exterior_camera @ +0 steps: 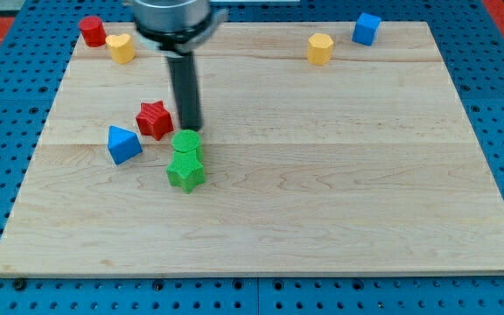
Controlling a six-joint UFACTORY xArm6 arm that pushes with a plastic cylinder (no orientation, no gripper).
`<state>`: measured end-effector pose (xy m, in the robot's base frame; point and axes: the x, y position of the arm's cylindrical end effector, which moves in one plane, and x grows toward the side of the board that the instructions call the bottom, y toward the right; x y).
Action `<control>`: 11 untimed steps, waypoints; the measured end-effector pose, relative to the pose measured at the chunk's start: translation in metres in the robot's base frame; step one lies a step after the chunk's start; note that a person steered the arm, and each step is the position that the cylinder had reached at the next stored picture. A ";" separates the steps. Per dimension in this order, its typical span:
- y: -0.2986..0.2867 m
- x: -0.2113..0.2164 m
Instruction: Move the green circle towards the bottom right of the board
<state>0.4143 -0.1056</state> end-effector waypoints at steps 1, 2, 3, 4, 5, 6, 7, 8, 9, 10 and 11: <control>-0.018 0.026; 0.021 0.046; 0.089 0.051; 0.154 0.054; 0.174 0.042; 0.195 0.042; 0.246 0.075; 0.259 0.074; 0.293 0.089; 0.318 0.119; 0.329 0.135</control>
<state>0.5494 0.2237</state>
